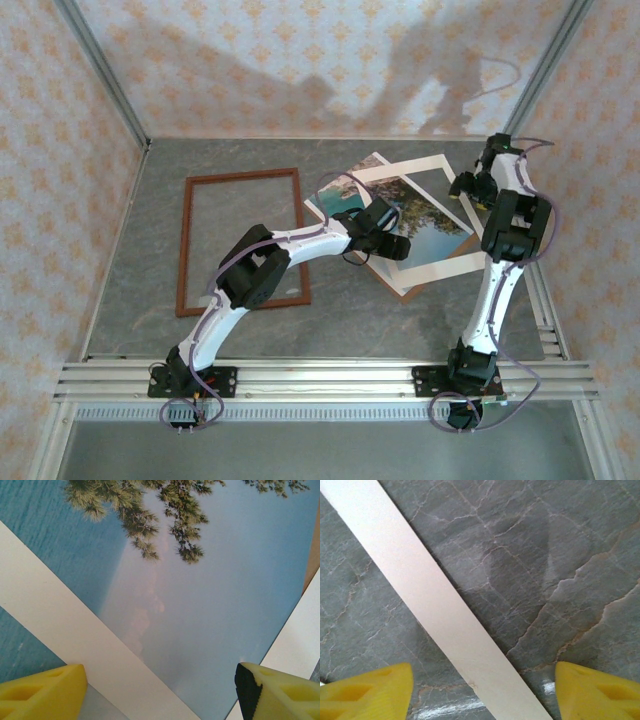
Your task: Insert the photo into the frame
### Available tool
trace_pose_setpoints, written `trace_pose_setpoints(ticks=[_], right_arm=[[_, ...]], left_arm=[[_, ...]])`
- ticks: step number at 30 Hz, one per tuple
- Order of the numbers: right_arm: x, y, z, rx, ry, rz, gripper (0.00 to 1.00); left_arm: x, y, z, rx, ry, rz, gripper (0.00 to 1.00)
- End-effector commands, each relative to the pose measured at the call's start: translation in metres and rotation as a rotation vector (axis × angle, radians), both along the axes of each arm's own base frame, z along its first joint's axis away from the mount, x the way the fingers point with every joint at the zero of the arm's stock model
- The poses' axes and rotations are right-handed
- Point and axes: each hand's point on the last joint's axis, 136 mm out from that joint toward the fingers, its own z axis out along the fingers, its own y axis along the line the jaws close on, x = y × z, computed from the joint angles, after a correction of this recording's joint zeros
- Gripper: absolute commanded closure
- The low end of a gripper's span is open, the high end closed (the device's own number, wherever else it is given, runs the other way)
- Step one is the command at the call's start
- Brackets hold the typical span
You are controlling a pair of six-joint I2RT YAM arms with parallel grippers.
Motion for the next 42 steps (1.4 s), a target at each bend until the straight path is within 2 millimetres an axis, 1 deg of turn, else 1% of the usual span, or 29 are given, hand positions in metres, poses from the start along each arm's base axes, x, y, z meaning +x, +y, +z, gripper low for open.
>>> trace_pose_setpoints(ticks=[1, 9, 13, 17, 20, 29, 31, 36, 40, 42], right_arm=[[-0.025, 0.048, -0.007, 0.176, 0.087, 0.052, 0.33], [-0.033, 0.048, 0.002, 0.159, 0.092, 0.064, 0.47], [-0.038, 0.046, 0.001, 0.119, 0.113, 0.079, 0.51], [-0.042, 0.038, -0.003, 0.033, 0.139, 0.085, 0.51], [-0.041, 0.031, -0.004, -0.064, 0.148, 0.093, 0.52], [-0.032, 0.03, -0.011, -0.262, 0.177, 0.159, 0.53], [-0.031, 0.031, -0.012, -0.283, 0.186, 0.176, 0.53], [-0.028, 0.034, -0.013, -0.295, 0.189, 0.2, 0.47], [-0.024, 0.035, -0.009, -0.285, 0.175, 0.199, 0.48], [-0.021, 0.034, -0.004, -0.275, 0.159, 0.187, 0.5]], left_arm=[[-0.003, 0.013, -0.02, 0.053, 0.036, 0.007, 0.21], [-0.001, 0.013, -0.019, 0.045, 0.037, 0.007, 0.21], [-0.001, 0.012, -0.019, 0.038, 0.042, 0.006, 0.21], [-0.001, 0.012, -0.021, 0.04, 0.043, 0.005, 0.21], [-0.001, 0.012, -0.021, 0.039, 0.043, 0.003, 0.21], [-0.002, 0.013, -0.023, 0.04, 0.05, 0.004, 0.21], [-0.002, 0.014, -0.024, 0.044, 0.05, 0.006, 0.21], [-0.003, 0.015, -0.025, 0.049, 0.053, 0.007, 0.21], [-0.002, 0.015, -0.024, 0.051, 0.052, 0.008, 0.21], [-0.001, 0.016, -0.022, 0.049, 0.049, 0.009, 0.21]])
